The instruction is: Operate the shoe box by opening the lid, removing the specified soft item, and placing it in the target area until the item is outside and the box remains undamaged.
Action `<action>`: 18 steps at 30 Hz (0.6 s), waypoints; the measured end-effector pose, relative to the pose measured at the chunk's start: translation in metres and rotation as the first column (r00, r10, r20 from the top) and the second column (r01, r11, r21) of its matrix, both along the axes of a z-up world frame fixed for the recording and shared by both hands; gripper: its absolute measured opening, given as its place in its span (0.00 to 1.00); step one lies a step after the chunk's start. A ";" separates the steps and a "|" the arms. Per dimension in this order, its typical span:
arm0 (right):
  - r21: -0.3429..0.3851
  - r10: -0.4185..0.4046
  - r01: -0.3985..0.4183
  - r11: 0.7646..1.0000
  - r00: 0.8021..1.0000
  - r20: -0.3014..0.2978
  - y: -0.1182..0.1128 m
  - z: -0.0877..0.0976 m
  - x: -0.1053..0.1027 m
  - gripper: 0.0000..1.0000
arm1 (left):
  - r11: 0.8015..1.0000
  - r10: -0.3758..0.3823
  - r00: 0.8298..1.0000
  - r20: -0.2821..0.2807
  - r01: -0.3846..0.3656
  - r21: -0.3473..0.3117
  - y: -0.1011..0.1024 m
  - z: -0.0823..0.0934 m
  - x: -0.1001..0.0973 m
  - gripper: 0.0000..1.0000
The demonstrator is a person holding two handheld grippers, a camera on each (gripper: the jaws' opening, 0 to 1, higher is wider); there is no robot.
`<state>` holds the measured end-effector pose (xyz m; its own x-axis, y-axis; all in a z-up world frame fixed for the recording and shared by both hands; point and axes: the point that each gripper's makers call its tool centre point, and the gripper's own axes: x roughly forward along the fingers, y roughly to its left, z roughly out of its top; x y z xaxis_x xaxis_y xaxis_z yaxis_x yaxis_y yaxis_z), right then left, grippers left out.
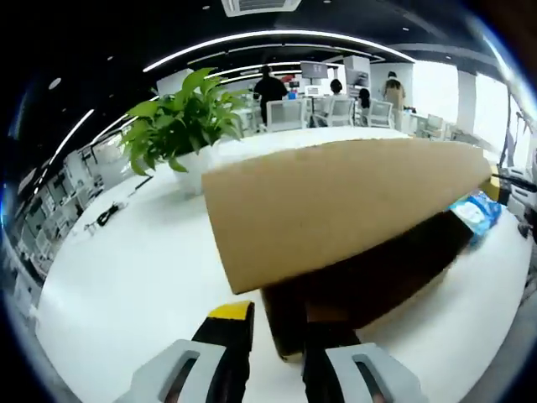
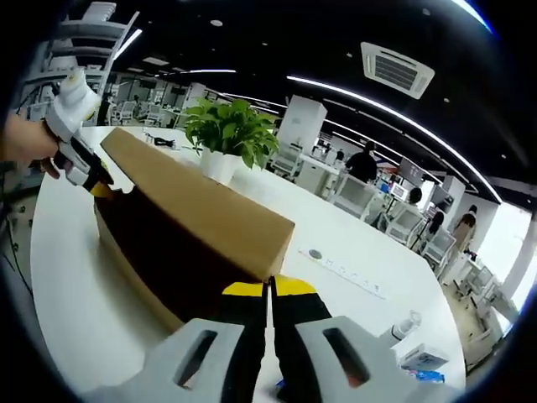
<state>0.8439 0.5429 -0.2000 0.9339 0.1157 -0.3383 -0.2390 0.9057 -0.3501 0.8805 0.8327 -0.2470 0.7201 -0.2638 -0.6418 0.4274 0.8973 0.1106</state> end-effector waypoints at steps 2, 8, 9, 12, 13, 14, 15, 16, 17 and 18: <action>-0.006 -0.001 0.001 1.000 1.000 -0.012 0.000 -0.006 -0.002 0.00 | 1.000 -0.013 1.000 -0.008 0.013 -0.023 0.003 0.004 -0.011 0.21; -0.004 -0.009 0.009 1.000 0.998 -0.059 -0.002 -0.025 -0.007 0.00 | 0.995 -0.096 0.995 -0.038 0.095 -0.030 0.002 -0.002 -0.044 0.22; 0.004 -0.012 0.013 1.000 0.997 -0.072 -0.002 -0.029 -0.008 0.00 | 0.995 -0.095 0.995 -0.043 0.094 -0.027 0.004 -0.005 -0.045 0.22; 0.003 -0.027 0.027 1.000 0.994 -0.109 -0.006 -0.043 -0.011 0.00 | 0.997 -0.076 0.995 -0.071 0.073 -0.036 0.005 -0.013 -0.051 0.22; 0.011 -0.030 0.031 0.999 0.993 -0.115 -0.007 -0.045 -0.013 0.00 | 0.997 -0.077 0.995 -0.070 0.075 -0.033 0.007 -0.014 -0.051 0.22; 0.012 -0.032 0.034 0.999 0.992 -0.124 -0.008 -0.047 -0.014 0.00 | 0.997 -0.078 0.995 -0.070 0.076 -0.030 0.007 -0.013 -0.051 0.22; 0.008 -0.033 0.035 0.999 0.991 -0.128 -0.009 -0.050 -0.015 0.00 | 0.997 -0.079 0.995 -0.067 0.077 -0.030 0.006 -0.013 -0.051 0.22; 0.004 -0.034 0.035 0.999 0.991 -0.131 -0.009 -0.051 -0.016 0.00 | 0.997 -0.078 0.995 -0.069 0.076 -0.030 0.006 -0.013 -0.051 0.22; 0.004 -0.035 0.036 0.999 0.990 -0.133 -0.011 -0.052 -0.017 0.00 | 0.997 -0.080 0.995 -0.067 0.078 -0.029 0.006 -0.012 -0.050 0.22; 0.005 -0.035 0.036 0.999 0.990 -0.137 -0.011 -0.052 -0.018 0.00 | 0.997 -0.080 0.995 -0.067 0.078 -0.028 0.005 -0.012 -0.050 0.22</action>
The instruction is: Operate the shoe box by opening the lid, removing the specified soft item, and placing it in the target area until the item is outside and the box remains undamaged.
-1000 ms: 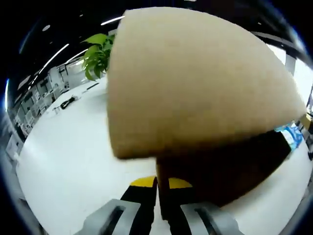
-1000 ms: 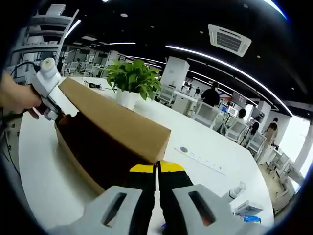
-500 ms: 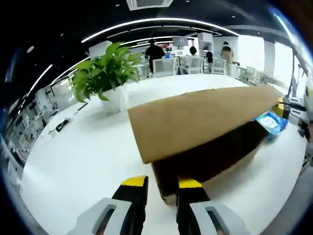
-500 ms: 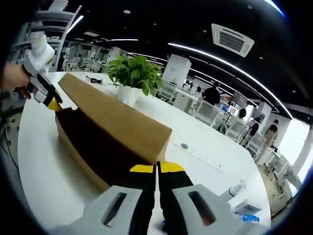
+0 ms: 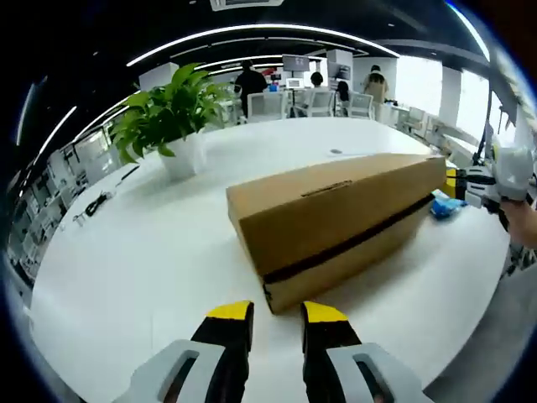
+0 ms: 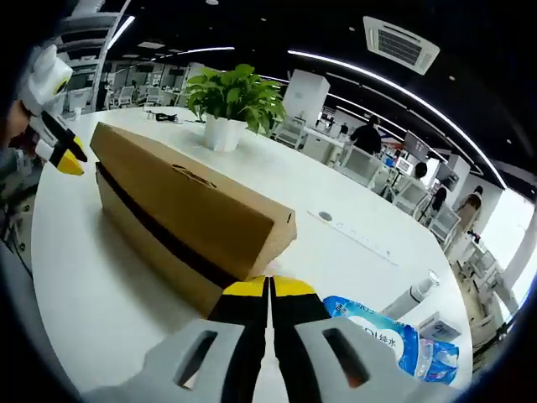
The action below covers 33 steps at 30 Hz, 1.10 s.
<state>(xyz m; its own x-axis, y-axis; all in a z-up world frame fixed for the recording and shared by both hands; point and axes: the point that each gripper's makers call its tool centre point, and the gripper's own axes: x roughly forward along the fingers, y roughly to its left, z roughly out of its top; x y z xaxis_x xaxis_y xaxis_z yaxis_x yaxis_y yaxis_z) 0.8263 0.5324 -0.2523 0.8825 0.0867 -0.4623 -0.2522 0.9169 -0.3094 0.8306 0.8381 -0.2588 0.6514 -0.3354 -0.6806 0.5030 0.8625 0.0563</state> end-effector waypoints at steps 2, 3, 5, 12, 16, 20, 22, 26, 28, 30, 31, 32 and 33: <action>-0.003 0.000 0.000 1.000 1.000 -0.010 -0.001 -0.004 -0.001 0.00 | 1.000 -0.001 1.000 -0.002 0.001 -0.001 -0.001 0.001 0.001 0.22; -0.005 0.000 0.000 1.000 1.000 -0.012 -0.002 -0.005 -0.001 0.00 | 1.000 -0.001 1.000 -0.002 0.001 0.000 -0.001 0.001 0.003 0.22; 0.000 0.000 0.000 1.000 1.000 -0.013 -0.002 -0.005 -0.002 0.00 | 1.000 -0.003 1.000 0.001 0.003 0.001 -0.001 0.001 0.006 0.22; 0.003 0.007 -0.007 1.000 1.000 -0.009 0.001 -0.004 -0.002 0.00 | 1.000 -0.007 1.000 -0.002 0.007 0.005 -0.002 -0.001 0.005 0.22; 0.022 0.009 -0.009 1.000 1.000 0.001 0.002 0.002 -0.002 0.00 | 1.000 -0.010 1.000 0.004 0.010 0.002 -0.005 0.004 0.006 0.22; 0.046 0.004 -0.004 0.999 1.000 -0.004 0.003 0.005 -0.002 0.02 | 1.000 -0.007 1.000 0.013 0.007 0.002 -0.003 0.008 0.011 0.22; 0.054 0.001 -0.001 0.999 1.000 -0.005 0.003 0.006 -0.003 0.03 | 1.000 -0.004 1.000 0.012 0.004 0.002 -0.003 0.012 0.012 0.22; 0.070 -0.004 0.004 0.998 1.000 -0.005 0.004 0.006 -0.002 0.05 | 1.000 0.008 1.000 0.024 -0.008 -0.004 0.005 0.016 0.018 0.22; 0.076 -0.006 0.006 0.997 1.000 -0.005 0.004 0.007 -0.003 0.05 | 1.000 0.021 0.999 0.031 -0.021 -0.022 0.008 0.020 0.023 0.22; 0.080 -0.008 0.009 0.997 1.000 -0.002 0.004 0.008 -0.002 0.05 | 0.999 0.033 0.998 0.046 -0.031 -0.037 0.008 0.027 0.025 0.22; 0.080 -0.009 0.009 0.997 1.000 0.000 0.004 0.008 -0.002 0.05 | 0.998 0.038 0.998 0.053 -0.035 -0.045 0.008 0.029 0.027 0.22; 0.083 -0.010 0.009 0.997 1.000 0.005 0.004 0.011 -0.002 0.05 | 0.998 0.043 0.998 0.053 -0.040 -0.055 0.007 0.031 0.027 0.22; 0.084 -0.009 0.008 0.996 1.000 0.008 0.005 0.013 -0.002 0.05 | 0.998 0.045 0.997 0.065 -0.041 -0.054 0.007 0.032 0.030 0.22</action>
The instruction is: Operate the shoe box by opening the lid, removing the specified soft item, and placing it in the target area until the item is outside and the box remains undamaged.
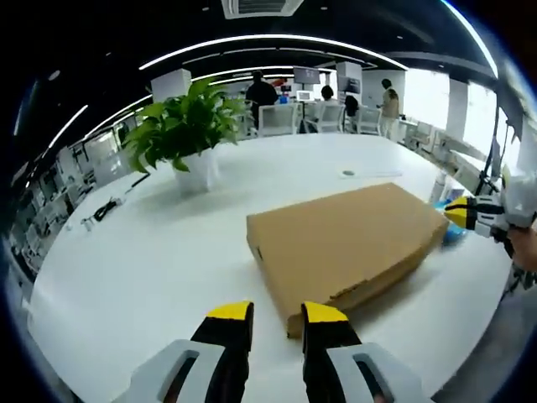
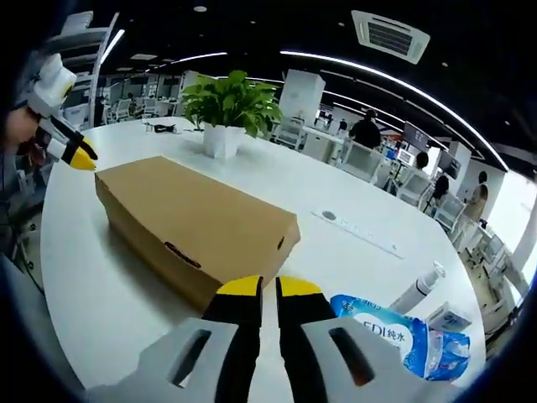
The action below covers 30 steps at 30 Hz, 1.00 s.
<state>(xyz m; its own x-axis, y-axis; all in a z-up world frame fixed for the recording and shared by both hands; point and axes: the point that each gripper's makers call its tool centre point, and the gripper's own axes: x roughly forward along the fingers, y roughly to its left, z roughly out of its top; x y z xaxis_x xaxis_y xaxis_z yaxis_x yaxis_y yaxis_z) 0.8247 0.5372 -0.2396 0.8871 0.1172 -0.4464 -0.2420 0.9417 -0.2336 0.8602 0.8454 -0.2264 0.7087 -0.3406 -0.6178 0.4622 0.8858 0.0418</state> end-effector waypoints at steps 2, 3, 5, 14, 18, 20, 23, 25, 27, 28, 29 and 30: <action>0.002 0.001 -0.001 1.000 1.000 0.004 0.001 0.002 0.001 0.05 | 1.000 -0.004 1.000 0.000 0.004 0.011 0.000 -0.004 0.003 0.22; 0.003 0.004 -0.004 1.000 1.000 0.003 0.002 0.002 0.002 0.05 | 1.000 -0.010 1.000 -0.006 0.011 0.016 -0.001 -0.006 0.004 0.22; 0.009 0.011 -0.011 1.000 1.000 -0.009 0.005 -0.001 0.002 0.06 | 0.999 -0.022 1.000 -0.018 0.022 0.034 -0.003 -0.013 0.003 0.22; 0.025 0.025 -0.024 0.999 0.999 -0.043 0.011 -0.010 -0.002 0.07 | 0.999 -0.030 0.998 -0.047 0.032 0.041 -0.002 -0.025 0.005 0.21; 0.054 0.014 -0.011 0.998 0.998 -0.053 0.012 -0.012 -0.003 0.07 | 0.999 -0.038 0.997 -0.060 0.040 0.032 -0.002 -0.029 0.005 0.19; 0.098 0.009 -0.003 0.995 0.998 -0.060 0.014 -0.012 -0.003 0.10 | 0.999 -0.039 0.997 -0.064 0.040 0.011 -0.004 -0.030 0.004 0.19; 0.164 -0.014 0.027 0.986 0.997 -0.079 0.014 -0.014 -0.003 0.12 | 0.999 -0.042 0.996 -0.078 0.042 -0.011 -0.005 -0.030 0.007 0.19; 0.176 -0.022 0.036 0.984 0.997 -0.081 0.013 -0.014 -0.002 0.12 | 0.999 -0.048 0.996 -0.076 0.047 -0.012 -0.007 -0.030 0.007 0.19; 0.253 -0.046 0.071 0.965 0.994 -0.103 0.015 -0.017 -0.002 0.11 | 0.998 -0.060 0.995 -0.083 0.058 -0.020 -0.009 -0.030 0.009 0.17; 0.280 -0.055 0.084 0.956 0.992 -0.110 0.015 -0.017 -0.002 0.11 | 0.997 -0.069 0.994 -0.083 0.067 -0.027 -0.011 -0.031 0.011 0.16; 0.281 -0.053 0.082 0.956 0.993 -0.109 0.014 -0.017 -0.001 0.10 | 0.996 -0.080 0.993 -0.089 0.077 -0.035 -0.013 -0.031 0.011 0.15; 0.281 -0.047 0.077 0.957 0.993 -0.110 0.015 -0.017 0.000 0.09 | 0.996 -0.085 0.992 -0.092 0.082 -0.036 -0.015 -0.031 0.010 0.14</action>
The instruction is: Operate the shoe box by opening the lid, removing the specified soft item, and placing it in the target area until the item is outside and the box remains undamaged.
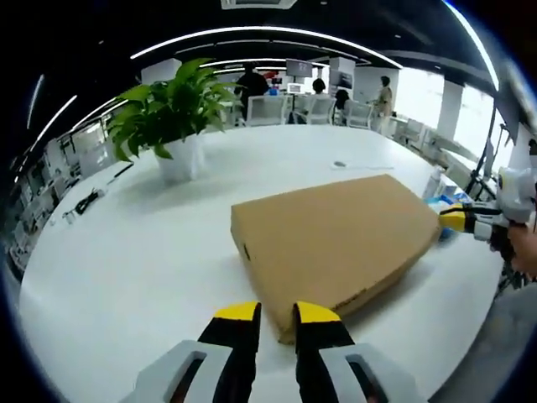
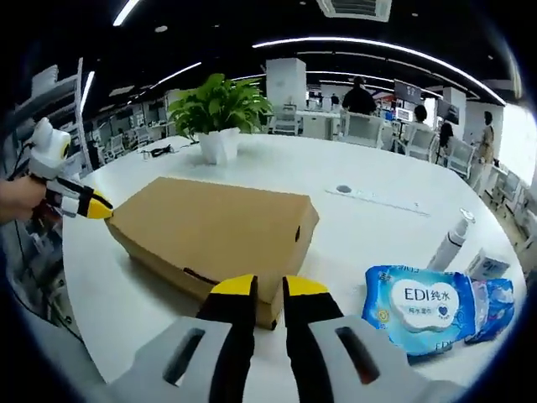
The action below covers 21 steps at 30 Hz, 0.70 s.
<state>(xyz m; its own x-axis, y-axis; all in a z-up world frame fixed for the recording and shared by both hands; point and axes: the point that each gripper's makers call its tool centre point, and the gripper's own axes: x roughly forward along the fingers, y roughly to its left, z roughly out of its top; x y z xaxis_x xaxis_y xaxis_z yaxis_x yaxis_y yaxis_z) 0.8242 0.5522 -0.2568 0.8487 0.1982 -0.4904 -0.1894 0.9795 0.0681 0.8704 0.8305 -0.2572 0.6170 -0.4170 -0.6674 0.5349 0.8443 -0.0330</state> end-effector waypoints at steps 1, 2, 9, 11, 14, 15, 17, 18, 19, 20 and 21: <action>-0.008 0.004 -0.004 1.000 1.000 0.003 0.002 0.001 0.000 0.08 | 1.000 -0.006 1.000 0.003 0.006 0.003 -0.002 0.000 0.000 0.13; -0.023 0.012 -0.011 1.000 1.000 0.007 0.003 0.001 -0.001 0.08 | 1.000 -0.014 1.000 0.005 0.014 0.004 -0.005 0.000 -0.001 0.11; -0.029 0.009 -0.009 1.000 1.000 0.011 0.003 0.002 -0.001 0.08 | 0.999 -0.047 0.999 0.009 0.046 0.023 -0.015 0.001 -0.001 0.09; -0.034 0.013 -0.013 0.999 1.000 0.011 0.003 0.002 -0.001 0.08 | 0.998 -0.042 0.999 0.006 0.042 0.036 -0.012 0.001 0.000 0.14; -0.037 0.017 -0.016 0.999 1.000 0.013 0.002 0.001 0.000 0.08 | 0.999 -0.013 1.000 0.002 0.013 0.038 -0.003 0.002 0.004 0.23; -0.036 0.017 -0.016 0.999 1.000 0.013 0.002 0.002 0.000 0.08 | 1.000 0.020 1.000 -0.010 -0.020 0.016 -0.001 0.001 0.005 0.24; -0.031 0.014 -0.014 0.999 1.000 0.011 0.002 0.002 0.000 0.08 | 0.997 0.067 0.996 -0.062 -0.070 -0.044 -0.001 0.000 0.001 0.25; -0.031 0.014 -0.014 0.999 1.000 0.010 0.002 0.002 0.000 0.08 | 0.994 0.071 0.993 -0.090 -0.078 -0.071 -0.001 -0.002 0.000 0.24; -0.030 0.013 -0.013 0.999 1.000 0.010 0.002 0.002 0.000 0.08 | 0.995 0.063 0.994 -0.085 -0.069 -0.073 -0.001 -0.002 0.002 0.22; -0.029 0.012 -0.012 1.000 1.000 0.010 0.002 0.002 0.000 0.08 | 0.995 0.062 0.994 -0.090 -0.069 -0.078 -0.004 -0.001 -0.003 0.21; -0.029 0.011 -0.011 1.000 1.000 0.010 0.002 0.002 0.000 0.08 | 0.994 0.060 0.994 -0.095 -0.068 -0.081 -0.006 -0.001 -0.005 0.19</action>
